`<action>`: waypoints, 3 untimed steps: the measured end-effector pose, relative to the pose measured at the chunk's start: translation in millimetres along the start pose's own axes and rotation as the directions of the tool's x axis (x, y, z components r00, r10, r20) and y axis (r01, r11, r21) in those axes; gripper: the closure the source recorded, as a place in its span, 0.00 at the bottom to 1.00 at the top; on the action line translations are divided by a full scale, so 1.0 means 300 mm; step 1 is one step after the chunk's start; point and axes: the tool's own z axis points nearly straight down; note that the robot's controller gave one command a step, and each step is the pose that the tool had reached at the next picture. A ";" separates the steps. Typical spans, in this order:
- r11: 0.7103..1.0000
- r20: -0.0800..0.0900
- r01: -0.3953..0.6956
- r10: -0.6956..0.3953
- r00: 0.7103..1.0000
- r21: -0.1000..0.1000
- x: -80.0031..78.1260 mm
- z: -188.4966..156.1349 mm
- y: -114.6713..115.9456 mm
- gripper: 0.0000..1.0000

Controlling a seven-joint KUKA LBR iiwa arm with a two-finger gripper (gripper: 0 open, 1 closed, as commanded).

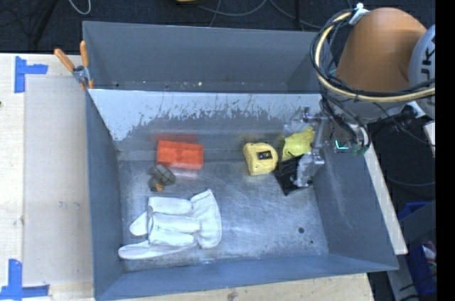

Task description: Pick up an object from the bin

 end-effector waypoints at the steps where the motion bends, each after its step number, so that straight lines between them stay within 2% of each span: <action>1: 1.000 0.008 0.002 -0.002 1.000 0.001 -0.005 -0.015 0.001 0.00; 2: 0.998 0.014 0.064 -0.064 0.998 0.002 -0.032 0.202 -0.134 0.00; 3: 0.993 0.005 -0.122 0.122 0.992 -0.002 -0.076 0.268 -0.221 0.00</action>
Offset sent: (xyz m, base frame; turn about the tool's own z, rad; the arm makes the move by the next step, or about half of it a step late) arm 0.0148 -0.0924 -0.1496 -0.1362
